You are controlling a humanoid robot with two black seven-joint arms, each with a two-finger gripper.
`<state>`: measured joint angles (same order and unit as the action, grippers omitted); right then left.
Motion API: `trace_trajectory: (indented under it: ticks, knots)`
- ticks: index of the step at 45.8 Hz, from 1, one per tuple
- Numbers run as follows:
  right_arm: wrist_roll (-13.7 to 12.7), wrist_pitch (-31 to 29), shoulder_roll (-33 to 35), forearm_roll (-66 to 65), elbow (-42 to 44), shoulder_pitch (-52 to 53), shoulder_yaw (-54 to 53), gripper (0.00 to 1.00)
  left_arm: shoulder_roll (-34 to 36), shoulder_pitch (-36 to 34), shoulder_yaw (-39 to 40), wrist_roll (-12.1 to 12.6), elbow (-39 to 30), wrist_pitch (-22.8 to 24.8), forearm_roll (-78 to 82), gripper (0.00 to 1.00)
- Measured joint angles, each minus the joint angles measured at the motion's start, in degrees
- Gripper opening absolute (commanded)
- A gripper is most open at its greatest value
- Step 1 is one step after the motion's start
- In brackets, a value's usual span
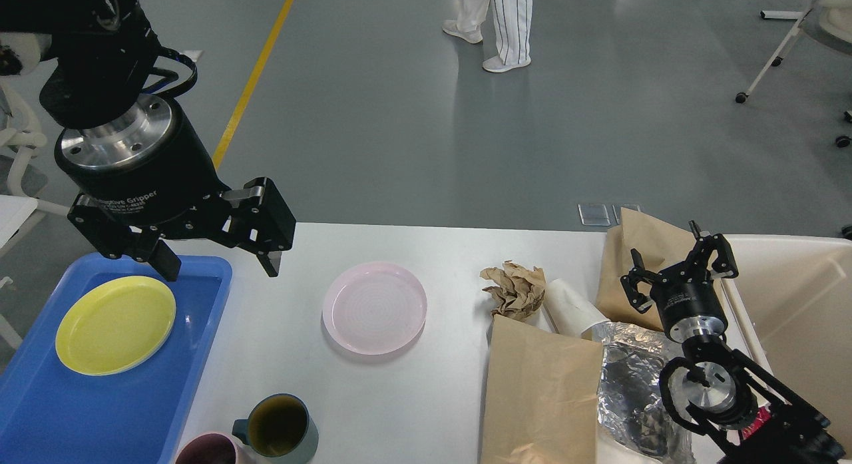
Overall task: Tidy desktop
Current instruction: 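Lower the left gripper toward the dark green mug beside the tray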
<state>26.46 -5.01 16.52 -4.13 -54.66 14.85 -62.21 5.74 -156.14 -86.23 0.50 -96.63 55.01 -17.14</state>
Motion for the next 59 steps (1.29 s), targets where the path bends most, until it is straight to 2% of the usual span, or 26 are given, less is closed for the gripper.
trace_trajectory:
  ticks: [9,23,28,34,41,51,59]
  knots:
    - [0.0,0.0,0.0,0.0,0.0,0.0,0.0,1.0,0.93,3.92,1.12,-0.06,3.08,-0.01,-0.01,0.96]
    - [0.0,0.0,0.0,0.0,0.0,0.01,0.0,1.0,1.1,15.67,5.85,-0.24,6.04,-0.01,0.37,0.96]
    - [0.0,0.0,0.0,0.0,0.0,0.01,0.0,1.0,1.27,21.77,5.86,0.52,7.27,-0.83,0.9,0.96]
    - [0.0,0.0,0.0,0.0,0.0,0.01,0.0,1.0,1.87,29.26,6.65,0.71,8.03,-5.67,6.08,0.95]
    - [0.0,0.0,0.0,0.0,0.0,0.01,0.0,1.0,2.55,37.83,8.44,0.71,8.68,-14.79,14.44,0.95]
    - [0.0,0.0,0.0,0.0,0.0,0.01,0.0,1.0,2.5,45.12,11.86,0.8,9.09,-25.09,22.61,0.95]
    - [0.0,0.0,0.0,0.0,0.0,0.01,0.0,1.0,1.94,48.98,13.03,0.66,9.21,-30.8,25.13,0.95]
